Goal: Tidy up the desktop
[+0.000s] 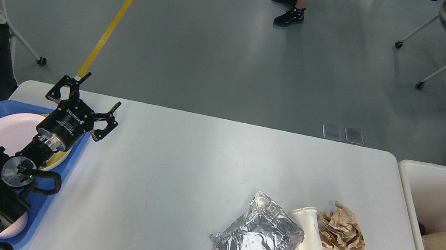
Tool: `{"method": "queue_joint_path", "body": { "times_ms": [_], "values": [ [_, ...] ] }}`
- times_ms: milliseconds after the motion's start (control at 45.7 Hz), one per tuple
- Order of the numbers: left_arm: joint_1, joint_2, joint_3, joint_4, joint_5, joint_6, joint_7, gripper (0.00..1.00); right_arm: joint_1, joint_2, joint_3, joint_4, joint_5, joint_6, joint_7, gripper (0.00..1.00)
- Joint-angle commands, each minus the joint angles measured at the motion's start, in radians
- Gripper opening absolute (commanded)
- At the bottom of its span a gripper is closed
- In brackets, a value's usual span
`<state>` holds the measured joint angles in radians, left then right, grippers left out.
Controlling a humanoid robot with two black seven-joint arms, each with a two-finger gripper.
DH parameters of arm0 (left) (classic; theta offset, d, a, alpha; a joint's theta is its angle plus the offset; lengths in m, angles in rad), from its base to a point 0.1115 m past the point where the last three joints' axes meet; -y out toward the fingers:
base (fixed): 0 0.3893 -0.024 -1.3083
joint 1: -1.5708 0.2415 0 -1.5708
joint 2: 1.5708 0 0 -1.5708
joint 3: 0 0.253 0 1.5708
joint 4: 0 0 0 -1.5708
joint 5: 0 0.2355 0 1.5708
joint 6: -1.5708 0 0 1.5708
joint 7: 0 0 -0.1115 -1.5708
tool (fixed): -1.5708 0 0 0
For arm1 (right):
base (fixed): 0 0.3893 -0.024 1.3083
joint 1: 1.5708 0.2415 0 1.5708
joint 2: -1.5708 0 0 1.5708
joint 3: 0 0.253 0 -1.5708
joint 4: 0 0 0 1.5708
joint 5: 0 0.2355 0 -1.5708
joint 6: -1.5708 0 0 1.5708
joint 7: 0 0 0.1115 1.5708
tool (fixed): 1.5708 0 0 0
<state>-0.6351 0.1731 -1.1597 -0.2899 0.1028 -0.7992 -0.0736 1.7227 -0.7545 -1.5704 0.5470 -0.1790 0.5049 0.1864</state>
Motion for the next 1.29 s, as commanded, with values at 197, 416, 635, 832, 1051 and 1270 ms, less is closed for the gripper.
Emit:
{"method": "queue_joint_path", "body": {
  "times_ms": [197,416,635,832,1051,1270],
  "values": [
    [0.0,0.0,0.0,0.0,0.0,0.0,0.0,0.97,-0.294,-0.036,0.177,0.001,0.015,-0.256,0.001,0.0],
    [0.0,0.0,0.0,0.0,0.0,0.0,0.001,0.97,-0.463,-0.036,0.332,-0.001,0.016,-0.264,0.001,0.0],
    [0.0,0.0,0.0,0.0,0.0,0.0,0.0,0.97,-0.538,-0.036,0.372,-0.027,0.019,-0.356,0.004,0.0],
    [0.0,0.0,0.0,0.0,0.0,0.0,0.0,0.97,-0.58,-0.034,0.378,-0.027,0.019,-0.427,0.008,0.55],
    [0.0,0.0,0.0,0.0,0.0,0.0,0.0,0.97,-0.586,-0.031,0.382,-0.007,0.021,-0.416,0.01,0.87],
    [0.0,0.0,0.0,0.0,0.0,0.0,0.0,0.97,-0.503,-0.092,0.362,0.031,0.013,-0.41,0.013,0.99]
  ]
}}
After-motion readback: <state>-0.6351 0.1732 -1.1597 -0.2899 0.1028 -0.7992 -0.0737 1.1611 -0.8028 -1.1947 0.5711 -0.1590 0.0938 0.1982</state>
